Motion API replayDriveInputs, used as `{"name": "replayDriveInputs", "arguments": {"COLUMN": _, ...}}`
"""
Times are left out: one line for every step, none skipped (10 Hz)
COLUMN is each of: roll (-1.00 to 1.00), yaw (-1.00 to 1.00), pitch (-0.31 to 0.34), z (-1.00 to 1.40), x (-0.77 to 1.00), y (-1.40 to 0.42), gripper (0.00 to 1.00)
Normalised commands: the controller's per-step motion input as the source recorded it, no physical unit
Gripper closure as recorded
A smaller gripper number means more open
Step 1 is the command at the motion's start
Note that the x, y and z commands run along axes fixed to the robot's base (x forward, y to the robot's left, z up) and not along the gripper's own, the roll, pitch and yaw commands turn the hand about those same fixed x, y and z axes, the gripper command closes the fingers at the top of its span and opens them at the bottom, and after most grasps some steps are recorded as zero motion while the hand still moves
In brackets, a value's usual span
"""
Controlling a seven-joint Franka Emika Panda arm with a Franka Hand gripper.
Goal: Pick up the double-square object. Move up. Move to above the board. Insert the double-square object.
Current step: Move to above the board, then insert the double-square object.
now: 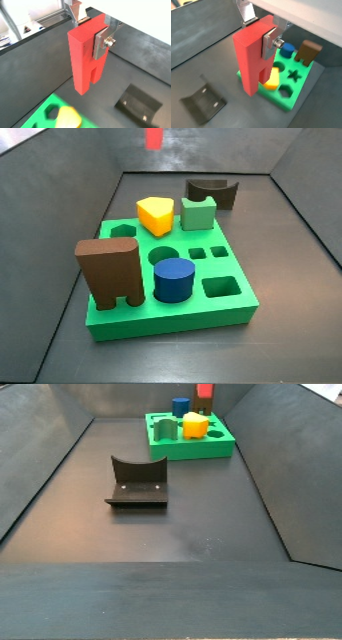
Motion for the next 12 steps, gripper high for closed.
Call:
{"name": "replayDriveInputs", "arguments": {"roll": 0.00, "yaw": 0.01, "pitch": 0.086, "z": 0.11, "x": 0.11, "y": -1.00, "gripper": 1.00}}
{"name": "replayDriveInputs", "arguments": {"roll": 0.00, "yaw": 0.01, "pitch": 0.108, "z": 0.11, "x": 0.13, "y": -1.00, "gripper": 1.00}}
{"name": "replayDriveInputs", "arguments": {"roll": 0.01, "yaw": 0.01, "pitch": 0.125, "z": 0.12, "x": 0.16, "y": -1.00, "gripper": 1.00}}
{"name": "replayDriveInputs", "arguments": {"roll": 0.01, "yaw": 0.01, "pitch": 0.130, "z": 0.13, "x": 0.17, "y": -0.96, "gripper": 1.00}}
{"name": "replayDriveInputs", "arguments": {"roll": 0.01, "yaw": 0.01, "pitch": 0.133, "z": 0.08, "x": 0.14, "y": -0.57, "gripper": 1.00}}
{"name": "replayDriveInputs", "arguments": {"roll": 0.01, "yaw": 0.01, "pitch": 0.121, "z": 0.06, "x": 0.10, "y": -0.34, "gripper": 1.00}}
{"name": "replayDriveInputs", "arguments": {"roll": 0.00, "yaw": -0.78, "pitch": -0.010, "z": -0.15, "x": 0.35, "y": 0.00, "gripper": 1.00}}
{"name": "replayDriveInputs", "arguments": {"roll": 0.00, "yaw": -0.73, "pitch": 0.000, "z": -0.09, "x": 0.41, "y": 0.00, "gripper": 1.00}}
{"name": "replayDriveInputs", "arguments": {"roll": 0.00, "yaw": -0.67, "pitch": 0.000, "z": -0.05, "x": 0.49, "y": 0.00, "gripper": 1.00}}
{"name": "replayDriveInputs", "arguments": {"roll": 0.00, "yaw": -0.60, "pitch": 0.000, "z": -0.03, "x": 0.55, "y": -0.01, "gripper": 1.00}}
{"name": "replayDriveInputs", "arguments": {"roll": -0.01, "yaw": -0.51, "pitch": 0.000, "z": 0.00, "x": 0.65, "y": -0.03, "gripper": 1.00}}
{"name": "replayDriveInputs", "arguments": {"roll": 0.00, "yaw": -0.50, "pitch": 0.000, "z": -0.01, "x": 0.65, "y": -0.04, "gripper": 1.00}}
